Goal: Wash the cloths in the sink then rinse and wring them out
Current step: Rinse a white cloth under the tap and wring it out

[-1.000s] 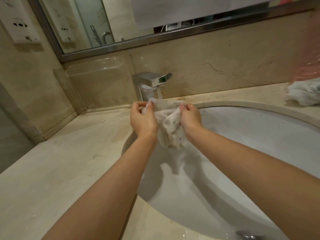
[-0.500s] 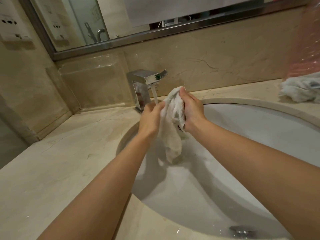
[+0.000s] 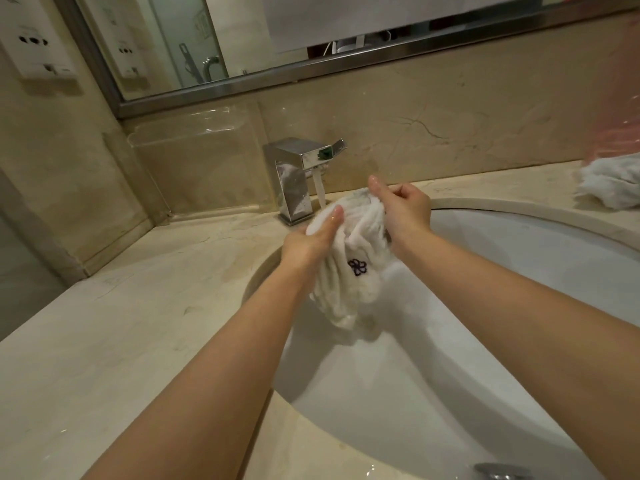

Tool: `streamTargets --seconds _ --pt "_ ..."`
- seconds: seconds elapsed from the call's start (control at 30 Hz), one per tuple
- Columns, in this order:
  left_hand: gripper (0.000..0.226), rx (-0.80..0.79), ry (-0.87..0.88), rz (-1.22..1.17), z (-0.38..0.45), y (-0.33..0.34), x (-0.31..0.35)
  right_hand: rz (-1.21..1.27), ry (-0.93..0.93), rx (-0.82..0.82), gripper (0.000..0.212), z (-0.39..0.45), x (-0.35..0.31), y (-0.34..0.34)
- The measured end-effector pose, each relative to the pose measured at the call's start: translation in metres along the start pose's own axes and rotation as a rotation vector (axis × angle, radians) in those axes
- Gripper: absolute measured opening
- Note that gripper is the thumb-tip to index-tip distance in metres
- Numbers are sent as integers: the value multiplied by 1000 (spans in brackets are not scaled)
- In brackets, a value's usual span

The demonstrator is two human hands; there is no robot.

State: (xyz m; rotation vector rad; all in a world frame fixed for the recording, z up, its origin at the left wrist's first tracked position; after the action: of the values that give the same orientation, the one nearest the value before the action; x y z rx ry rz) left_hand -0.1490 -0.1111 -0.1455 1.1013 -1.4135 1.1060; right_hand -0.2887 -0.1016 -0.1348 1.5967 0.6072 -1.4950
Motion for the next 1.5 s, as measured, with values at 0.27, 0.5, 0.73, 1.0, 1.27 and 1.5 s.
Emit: streamTargets --seconds 0.27,0.5,0.73,1.0,1.27,1.5 --pt "36 228 184 -355 -1 -7 14 -205 933 -550 99 -17 26 7" --pt "42 176 372 -126 -1 2 12 335 737 -468 65 -14 25 14" --pt "39 211 338 187 -1 10 8 -33 375 -303 42 -16 23 24" --pt "25 171 113 118 3 3 9 -361 -53 -180 26 -30 11 34" --pt "32 -148 -245 -101 5 -4 3 -623 -498 -354 31 -36 2 31" --pt "39 -148 -237 -168 2 0 7 -643 -576 -257 21 -38 7 24"
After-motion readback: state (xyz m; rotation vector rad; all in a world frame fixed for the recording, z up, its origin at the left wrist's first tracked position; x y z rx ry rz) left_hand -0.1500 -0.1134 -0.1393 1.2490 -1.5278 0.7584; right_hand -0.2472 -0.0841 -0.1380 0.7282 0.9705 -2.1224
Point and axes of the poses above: each hand's wrist, its own z-axis towards the middle knuckle, its own y-axis out of the palm, x = y × z, the point moved 1 cm from there along z, towards the middle knuckle, and after that the axes turned 3 degrees about -x, right-handed, at the moved point
